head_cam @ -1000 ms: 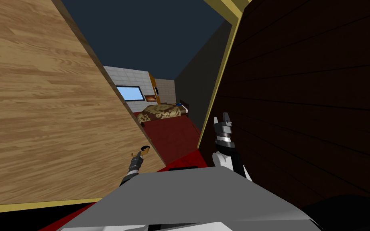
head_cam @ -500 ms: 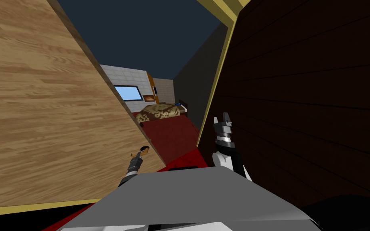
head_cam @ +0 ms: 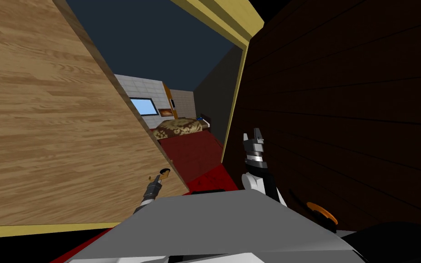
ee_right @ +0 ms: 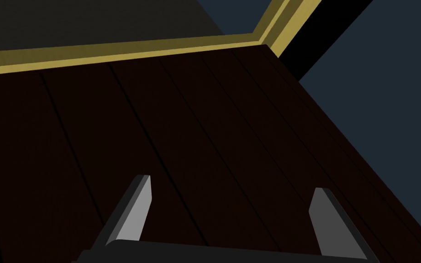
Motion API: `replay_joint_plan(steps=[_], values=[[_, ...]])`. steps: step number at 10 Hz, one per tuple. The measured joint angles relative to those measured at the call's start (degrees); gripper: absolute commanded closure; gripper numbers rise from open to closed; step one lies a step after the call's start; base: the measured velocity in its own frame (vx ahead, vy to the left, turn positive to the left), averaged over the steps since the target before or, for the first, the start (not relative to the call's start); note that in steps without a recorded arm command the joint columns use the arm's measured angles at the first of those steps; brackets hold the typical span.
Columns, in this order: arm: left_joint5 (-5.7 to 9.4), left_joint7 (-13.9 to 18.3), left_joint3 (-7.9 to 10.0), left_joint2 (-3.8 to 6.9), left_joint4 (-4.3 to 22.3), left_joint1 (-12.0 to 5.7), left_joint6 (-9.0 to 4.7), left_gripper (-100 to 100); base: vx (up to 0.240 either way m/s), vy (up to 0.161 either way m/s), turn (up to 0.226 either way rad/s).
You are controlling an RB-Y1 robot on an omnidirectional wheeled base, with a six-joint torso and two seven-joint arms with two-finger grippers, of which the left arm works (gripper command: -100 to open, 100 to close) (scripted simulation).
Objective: Pull the door open
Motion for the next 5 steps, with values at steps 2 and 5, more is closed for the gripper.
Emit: replay_joint_plan(steps=[2, 5], values=[[-0.52, 1.18, -0.89, 0.82, -0.27, 1.24, -1.17, 100, -0.155, 0.013, -0.078], [-0.87, 1.98, -1.38, 1.43, -0.30, 2.20, -2.24, 100, -0.175, 0.016, -0.129]])
